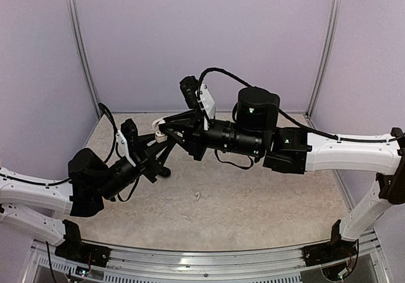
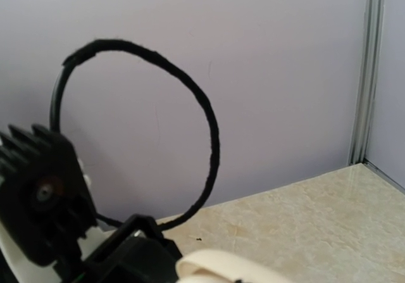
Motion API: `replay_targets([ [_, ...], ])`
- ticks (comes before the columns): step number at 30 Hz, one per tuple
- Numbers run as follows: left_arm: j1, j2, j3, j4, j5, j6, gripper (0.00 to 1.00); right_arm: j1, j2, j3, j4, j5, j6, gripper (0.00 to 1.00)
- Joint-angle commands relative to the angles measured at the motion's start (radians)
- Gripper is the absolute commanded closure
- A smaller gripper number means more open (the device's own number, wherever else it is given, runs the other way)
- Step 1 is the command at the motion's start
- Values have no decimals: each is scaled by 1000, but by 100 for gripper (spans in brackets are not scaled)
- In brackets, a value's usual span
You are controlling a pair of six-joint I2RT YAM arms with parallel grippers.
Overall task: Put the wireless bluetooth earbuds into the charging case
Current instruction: Place the left earbud in the left side groove of the charging case.
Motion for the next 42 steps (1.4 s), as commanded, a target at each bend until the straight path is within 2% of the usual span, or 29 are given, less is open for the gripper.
replay_targets([
  [1,-10,3,20,26,-4,11,100,11,25,14,31,-1,19,83],
  [7,-17,1,17,28,-17,15,100,12,36,17,27,6,28,83],
  [16,-16,-20,4,43,-34,14,100,14,27,-1,5,23,31,77],
  [30,-11,-20,2,45,-22,1,100,14,-3,1,-11,13,-12,62],
  [36,6,-47,-17,14,-11,-33,100,14,-77,-19,-11,-19,-92,46],
  [42,38,-84,-43,-18,0,-74,100,13,-146,-40,-49,11,-144,37],
])
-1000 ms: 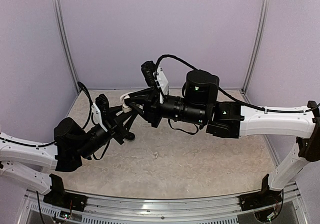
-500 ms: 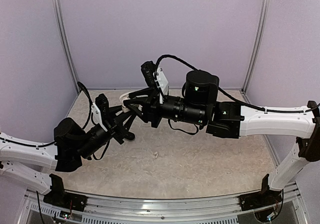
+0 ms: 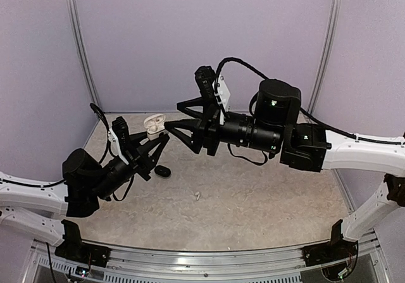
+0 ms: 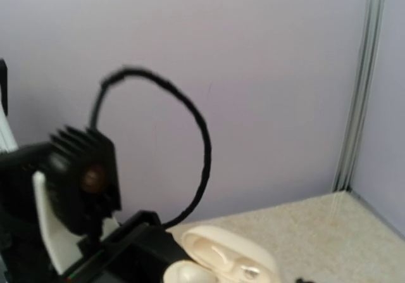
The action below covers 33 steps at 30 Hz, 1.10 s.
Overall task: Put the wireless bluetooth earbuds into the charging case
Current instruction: Place the left earbud in the left side groove of the charging case, then pick up the right earbud from the center of the board.
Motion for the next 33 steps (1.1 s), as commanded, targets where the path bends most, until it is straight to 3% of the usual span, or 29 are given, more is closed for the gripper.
replay_targets([
  [1,25,-37,-23,-19,16,-49,100,9,-78,-23,-45,30,-66,36],
  [8,106,-105,-50,-112,11,-159,100,-72,-118,-69,-238,62,2,35],
  [18,132,-160,-74,-164,-17,-204,100,-248,17,-138,-447,-47,128,49],
  [33,133,-162,-75,-180,-4,-210,100,-321,334,-113,-399,-340,90,63],
])
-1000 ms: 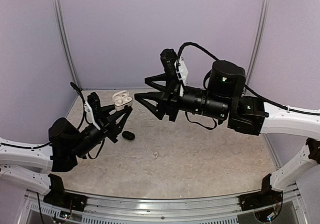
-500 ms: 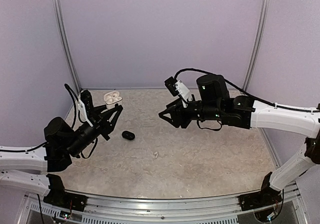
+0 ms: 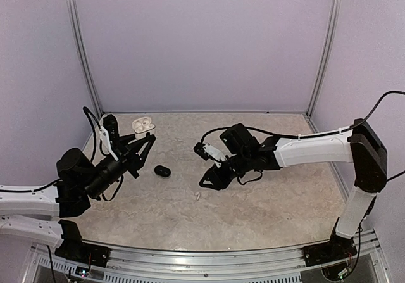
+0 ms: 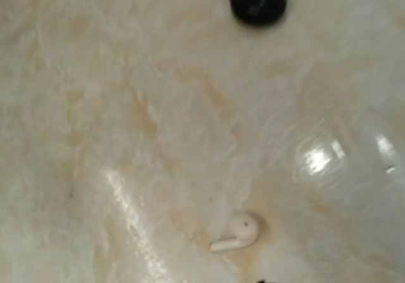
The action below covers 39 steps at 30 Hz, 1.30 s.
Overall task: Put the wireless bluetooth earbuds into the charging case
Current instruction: Pick up the right earbud from the center of the board.
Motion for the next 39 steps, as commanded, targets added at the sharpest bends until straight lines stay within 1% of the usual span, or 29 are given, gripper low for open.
replay_targets([
  [1,5,-13,-5,5,6,-5,100,-34,59,33,20,-135,-27,63],
  [9,5,-6,-2,9,12,-5,100,-44,157,60,52,-207,-76,65],
  [24,5,-4,1,9,14,-1,100,-45,240,101,47,-178,-134,67],
  [39,5,-3,-3,12,12,-1,100,-45,288,109,52,-150,-140,68],
])
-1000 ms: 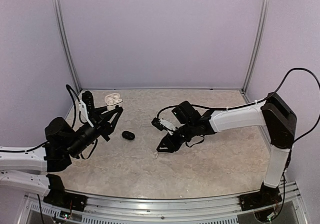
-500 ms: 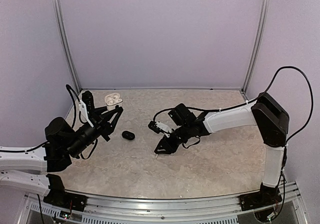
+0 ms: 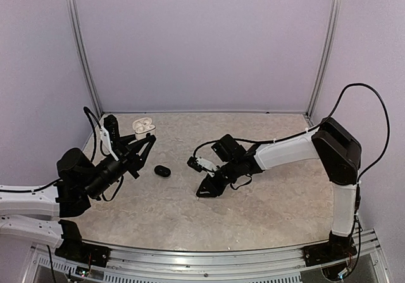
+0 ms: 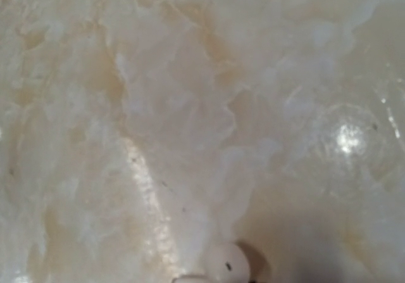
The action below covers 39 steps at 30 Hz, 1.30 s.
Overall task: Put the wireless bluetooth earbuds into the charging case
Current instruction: Pick up the right earbud from the center of the board.
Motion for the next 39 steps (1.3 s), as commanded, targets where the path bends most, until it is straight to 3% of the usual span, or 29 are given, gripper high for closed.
replay_targets([
  [1,5,-3,-2,21,10,-1,100,-5,34,33,11,19,-30,68],
  [24,5,-1,-3,20,8,5,100,1,85,35,13,0,-58,74],
  [39,5,8,0,19,14,10,100,17,31,6,15,34,-72,85],
])
